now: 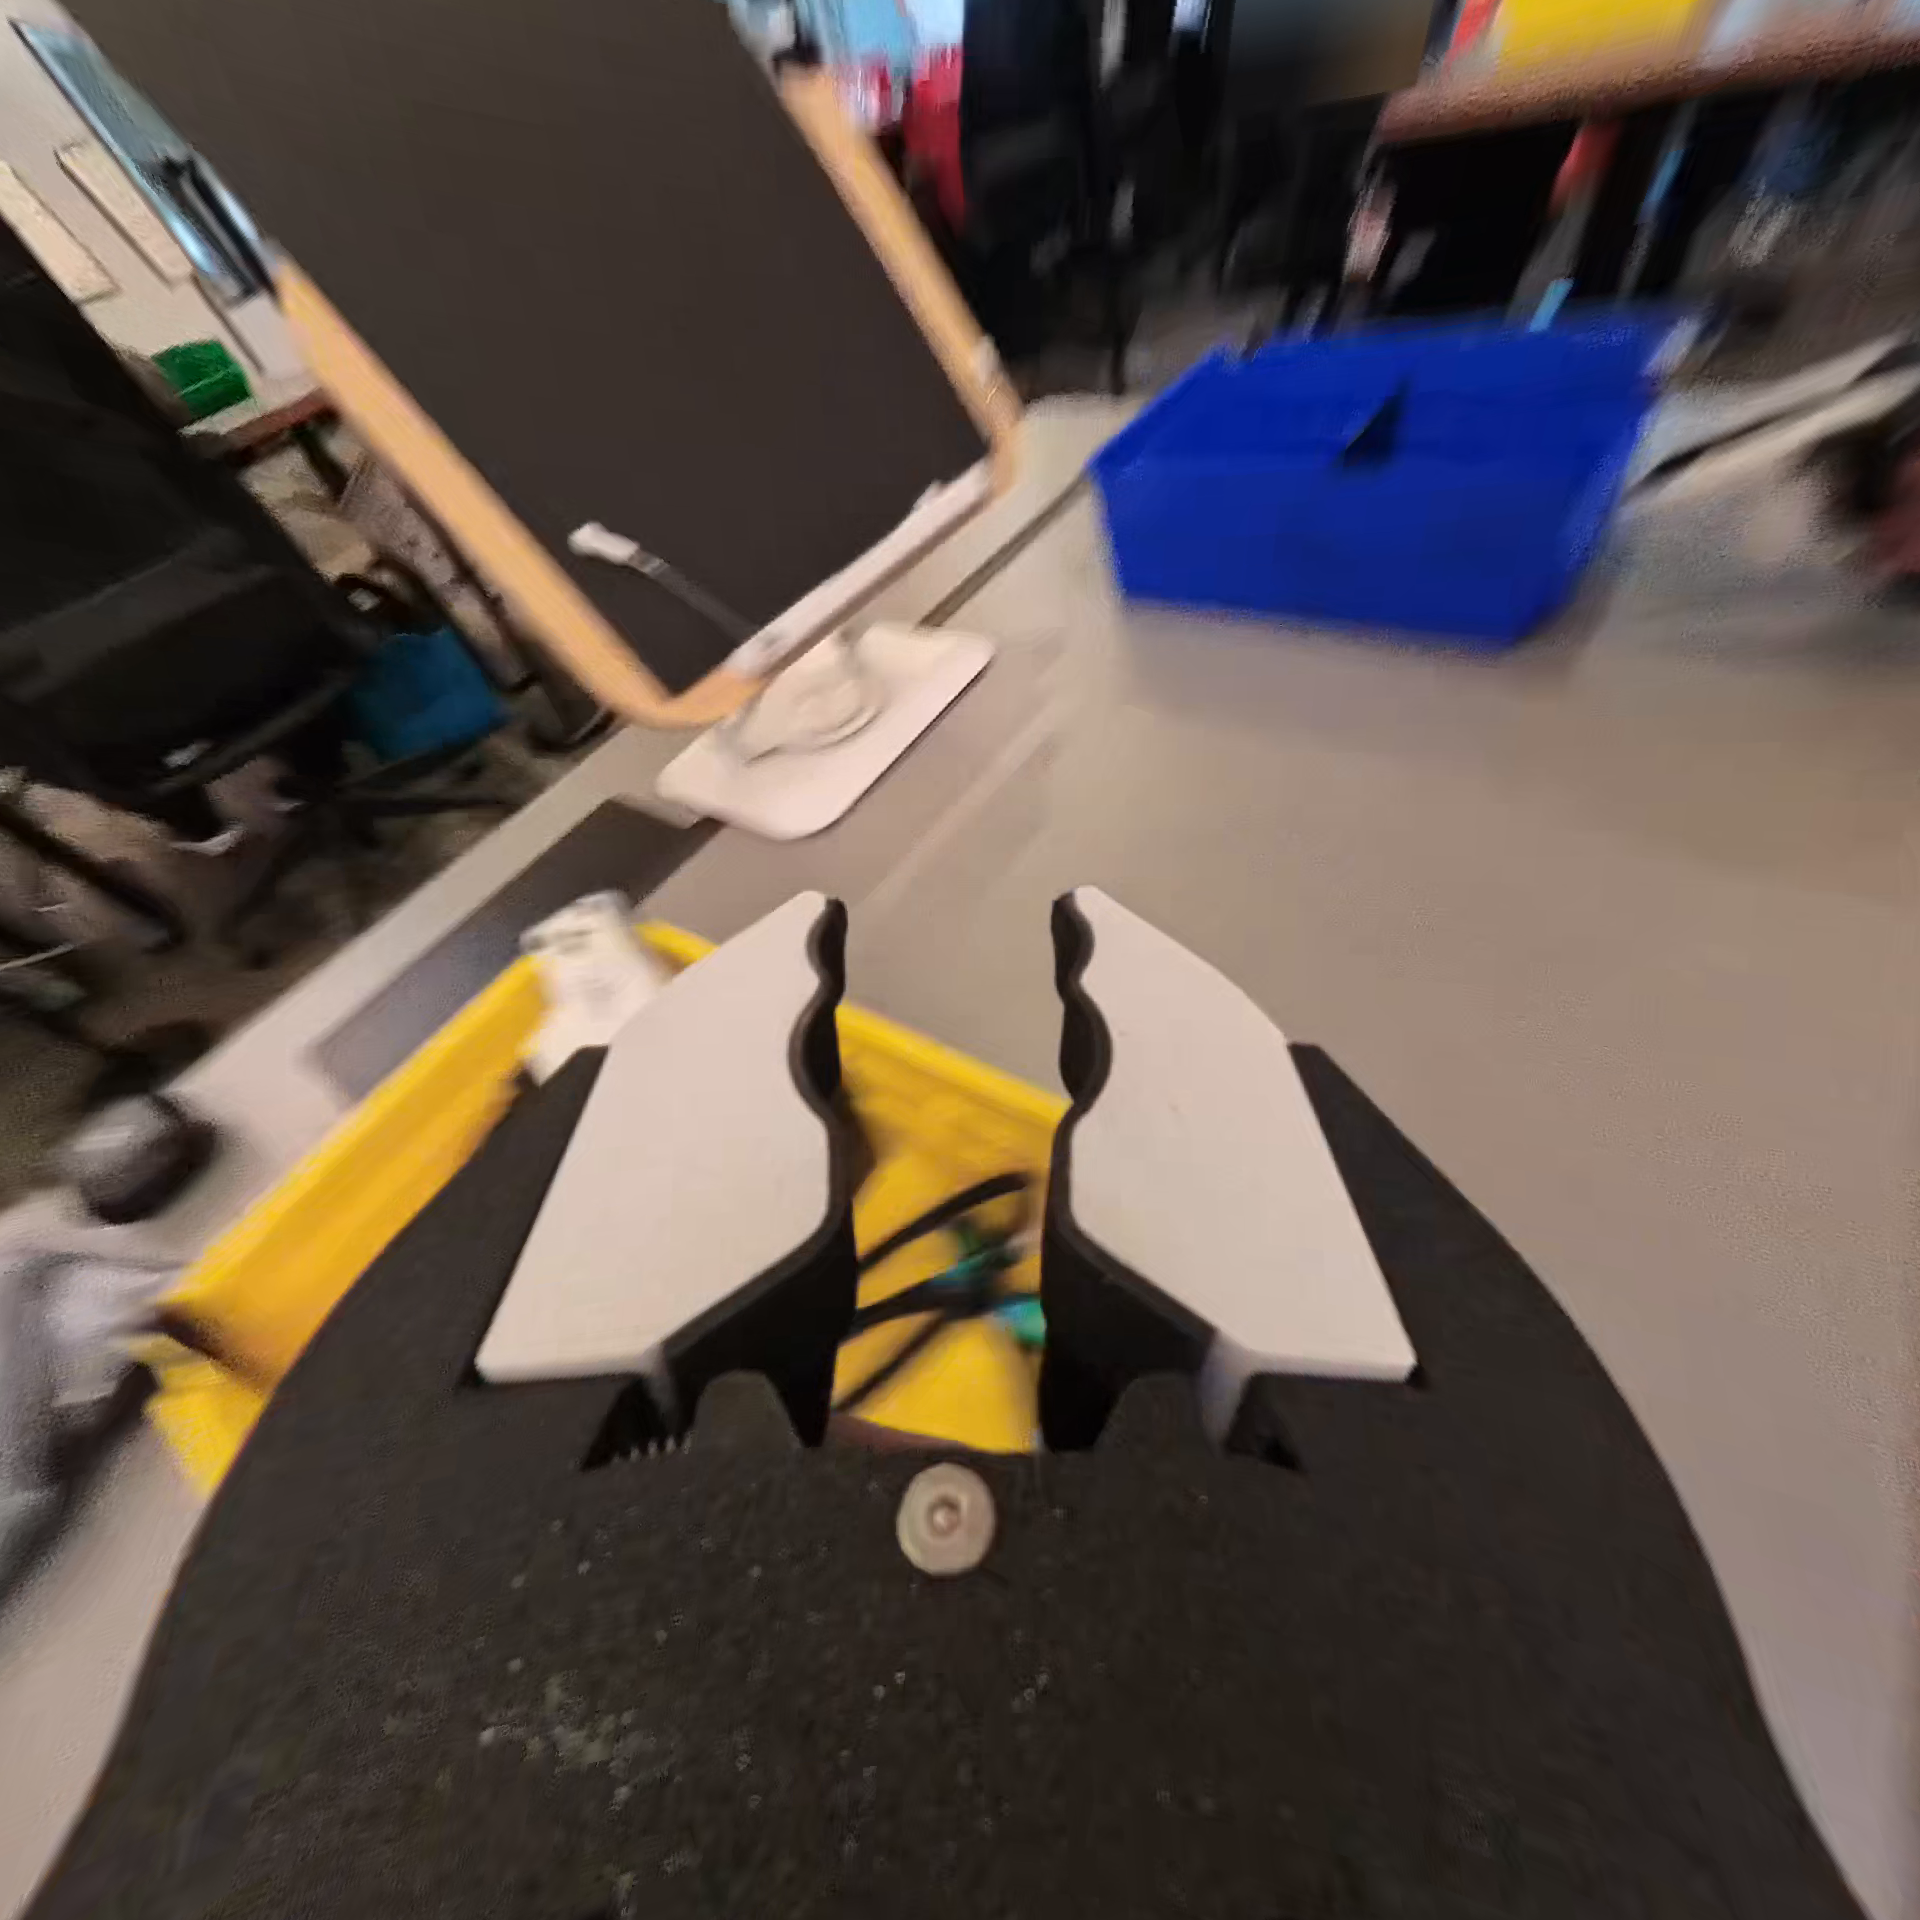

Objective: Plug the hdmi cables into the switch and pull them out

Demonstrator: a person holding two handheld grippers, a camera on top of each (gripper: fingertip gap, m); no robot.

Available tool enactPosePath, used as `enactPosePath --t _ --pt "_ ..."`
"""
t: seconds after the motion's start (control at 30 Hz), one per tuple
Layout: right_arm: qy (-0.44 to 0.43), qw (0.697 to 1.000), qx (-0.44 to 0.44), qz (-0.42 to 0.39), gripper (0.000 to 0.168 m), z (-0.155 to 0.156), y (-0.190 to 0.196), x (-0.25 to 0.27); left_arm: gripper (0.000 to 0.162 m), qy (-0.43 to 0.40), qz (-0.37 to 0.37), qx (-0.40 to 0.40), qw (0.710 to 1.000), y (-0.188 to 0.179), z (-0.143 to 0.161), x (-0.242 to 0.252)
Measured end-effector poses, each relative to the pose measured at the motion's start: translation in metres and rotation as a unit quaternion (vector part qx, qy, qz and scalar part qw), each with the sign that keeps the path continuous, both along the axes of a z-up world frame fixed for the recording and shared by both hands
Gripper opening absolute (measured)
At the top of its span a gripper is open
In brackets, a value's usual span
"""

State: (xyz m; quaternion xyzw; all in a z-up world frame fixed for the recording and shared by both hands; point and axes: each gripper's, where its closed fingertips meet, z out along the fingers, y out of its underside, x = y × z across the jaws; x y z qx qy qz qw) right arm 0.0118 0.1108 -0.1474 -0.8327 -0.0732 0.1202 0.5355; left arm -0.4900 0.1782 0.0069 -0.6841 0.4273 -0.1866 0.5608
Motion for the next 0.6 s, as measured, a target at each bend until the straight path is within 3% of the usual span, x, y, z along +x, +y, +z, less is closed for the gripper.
enactPosePath --t 0.13,0.3,0.43,0.6 --pt "-0.002 1.000 0.000 0.005 0.030 -0.001 0.003 -0.003 0.046 0.245 0.010 -0.013 0.969 0.107 -0.050 -0.052" --pt "-0.020 1.000 -0.001 0.009 0.030 -0.004 0.006 -0.006 0.050 0.420 -0.032 -0.058 0.905 0.178 -0.133 -0.078" --pt "-0.026 1.000 -0.011 0.002 0.030 -0.007 0.007 -0.006 0.049 0.472 -0.047 -0.034 0.880 0.206 -0.155 -0.079" --pt "-0.005 1.000 -0.023 0.008 0.030 -0.012 0.010 -0.013 0.028 0.496 -0.076 0.027 0.865 0.214 -0.159 -0.066"
